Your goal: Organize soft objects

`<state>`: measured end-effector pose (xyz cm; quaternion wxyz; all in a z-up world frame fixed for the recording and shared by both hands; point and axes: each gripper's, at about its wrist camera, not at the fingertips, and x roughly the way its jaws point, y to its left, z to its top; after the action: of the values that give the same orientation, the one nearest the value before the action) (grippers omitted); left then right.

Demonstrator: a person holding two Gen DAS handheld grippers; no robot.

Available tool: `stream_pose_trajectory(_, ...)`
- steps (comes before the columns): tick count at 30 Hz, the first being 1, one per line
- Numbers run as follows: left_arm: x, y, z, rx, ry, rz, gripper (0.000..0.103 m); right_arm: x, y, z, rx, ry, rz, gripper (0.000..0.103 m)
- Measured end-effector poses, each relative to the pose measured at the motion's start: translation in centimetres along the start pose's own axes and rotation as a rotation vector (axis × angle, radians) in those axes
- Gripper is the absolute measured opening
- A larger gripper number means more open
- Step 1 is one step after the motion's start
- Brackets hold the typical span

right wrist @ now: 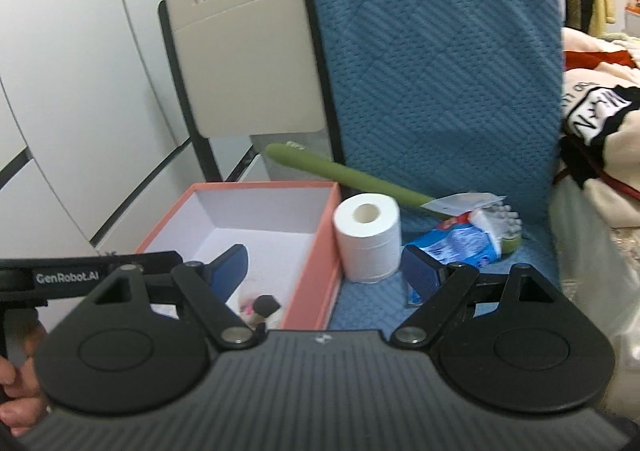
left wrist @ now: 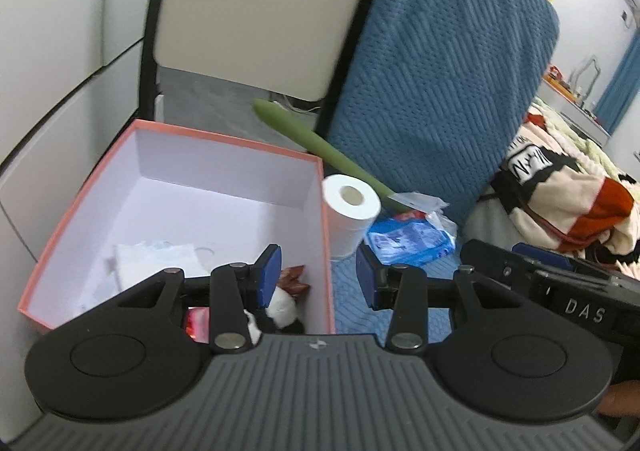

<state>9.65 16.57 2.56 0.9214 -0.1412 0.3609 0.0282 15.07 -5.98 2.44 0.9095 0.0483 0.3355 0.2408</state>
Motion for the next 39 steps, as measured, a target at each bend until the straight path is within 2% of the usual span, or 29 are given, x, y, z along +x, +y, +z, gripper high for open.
stream_pose_trajectory(10,1.9,-3.1,-2.1,0.031,0.001,-0.03,0.047,-1.6,-4.2,-1.3,0.059,-0.049,-0.051,0.086)
stream_pose_trajectory(30,5.7,-10.7,-5.9,0.102,-0.009,-0.08,0.047,-3.5,-11.5,-5.7,0.136,-0.08,-0.085,0.086)
stream_pose_trajectory(39,8.3,-13.6,-7.7,0.146,0.018,-0.084,0.047,-4.1,-15.4,-7.8,0.187,-0.084,-0.083,0.086)
